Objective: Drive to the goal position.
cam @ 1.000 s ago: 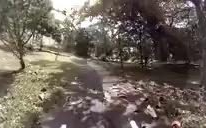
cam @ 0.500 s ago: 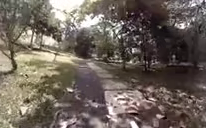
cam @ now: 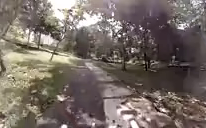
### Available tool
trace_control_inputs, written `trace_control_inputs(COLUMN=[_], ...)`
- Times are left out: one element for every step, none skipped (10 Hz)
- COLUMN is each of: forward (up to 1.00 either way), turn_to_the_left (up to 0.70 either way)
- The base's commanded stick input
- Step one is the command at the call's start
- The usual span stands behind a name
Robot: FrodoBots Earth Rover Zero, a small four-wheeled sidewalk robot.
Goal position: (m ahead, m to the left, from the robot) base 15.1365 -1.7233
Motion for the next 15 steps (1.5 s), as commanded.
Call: trace_control_inputs(forward=[0.85,0.85,0.85,0.85,0.85,0.85,0.85,0.85,0.85,0.85,0.85,0.85,0.85,0.85,0.85], turn_to_the_left=[0.28,0.20,0.10,0.00,0.00,0.00,0.00,0.00,0.00,0.00,0.00,0.00,0.00,0.00,0.00])
